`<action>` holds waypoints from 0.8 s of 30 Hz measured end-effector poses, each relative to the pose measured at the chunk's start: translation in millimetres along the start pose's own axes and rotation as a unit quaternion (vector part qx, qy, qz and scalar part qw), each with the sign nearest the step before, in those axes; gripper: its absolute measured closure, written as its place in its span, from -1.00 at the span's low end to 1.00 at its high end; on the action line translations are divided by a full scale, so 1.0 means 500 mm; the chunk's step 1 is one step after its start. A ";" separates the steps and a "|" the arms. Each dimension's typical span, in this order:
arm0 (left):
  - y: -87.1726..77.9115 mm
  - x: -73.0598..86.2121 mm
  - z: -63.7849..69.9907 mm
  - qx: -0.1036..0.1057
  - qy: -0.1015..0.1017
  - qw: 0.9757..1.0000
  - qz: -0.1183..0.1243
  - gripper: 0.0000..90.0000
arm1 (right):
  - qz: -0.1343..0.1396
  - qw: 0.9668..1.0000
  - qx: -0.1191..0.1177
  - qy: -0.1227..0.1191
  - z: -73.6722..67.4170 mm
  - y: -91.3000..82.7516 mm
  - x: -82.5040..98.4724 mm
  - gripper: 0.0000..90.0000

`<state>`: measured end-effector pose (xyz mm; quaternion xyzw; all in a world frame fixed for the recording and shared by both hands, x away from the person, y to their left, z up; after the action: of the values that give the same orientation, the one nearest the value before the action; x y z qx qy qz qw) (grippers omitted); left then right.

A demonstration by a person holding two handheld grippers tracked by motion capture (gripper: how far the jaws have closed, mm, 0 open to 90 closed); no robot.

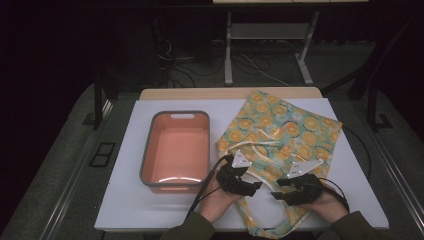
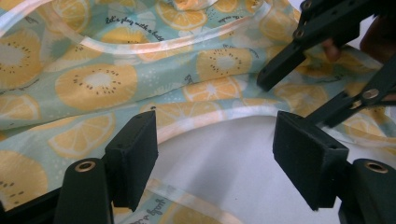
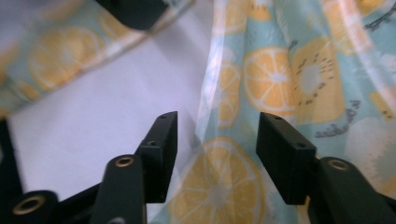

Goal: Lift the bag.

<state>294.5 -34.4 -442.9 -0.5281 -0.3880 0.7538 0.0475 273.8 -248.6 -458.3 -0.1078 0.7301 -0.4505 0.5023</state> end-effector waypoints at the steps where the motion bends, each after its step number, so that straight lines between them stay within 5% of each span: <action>1: 0.000 0.000 0.000 0.000 0.000 1.000 0.000 -0.35 | -0.003 1.000 0.007 -0.007 -0.001 0.004 0.000 0.23; 4: -0.001 0.000 0.000 -0.002 0.000 1.000 0.002 -0.35 | -0.006 1.000 0.020 -0.012 0.003 0.002 -0.002 0.79; 6: -0.001 -0.001 0.000 -0.001 -0.002 1.000 0.005 -0.35 | -0.008 1.000 0.022 -0.014 0.010 -0.002 0.000 0.97; 15: 0.004 -0.029 0.005 -0.017 0.012 1.000 0.023 -0.37 | 0.024 0.999 0.046 0.005 0.064 -0.060 0.004 0.99; 19: 0.013 -0.040 -0.002 -0.047 0.026 0.998 0.025 -0.40 | 0.033 0.998 0.056 0.014 0.088 -0.084 0.008 0.98; 24: 0.038 -0.045 -0.028 -0.089 0.018 0.996 0.019 -0.43 | 0.035 0.997 0.057 0.025 0.107 -0.093 0.016 0.98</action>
<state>322.2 -51.0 -440.0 -0.5508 -0.4422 0.7079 -0.0071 300.6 -309.3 -432.5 -0.0423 0.7191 -0.4759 0.5047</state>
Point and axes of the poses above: each handheld gripper's, and its own axes: y roughly forward along the jaws, x roughly out of its underside, z roughly to its right, the point moved 2 cm from there along y, roughly forward along the jaws
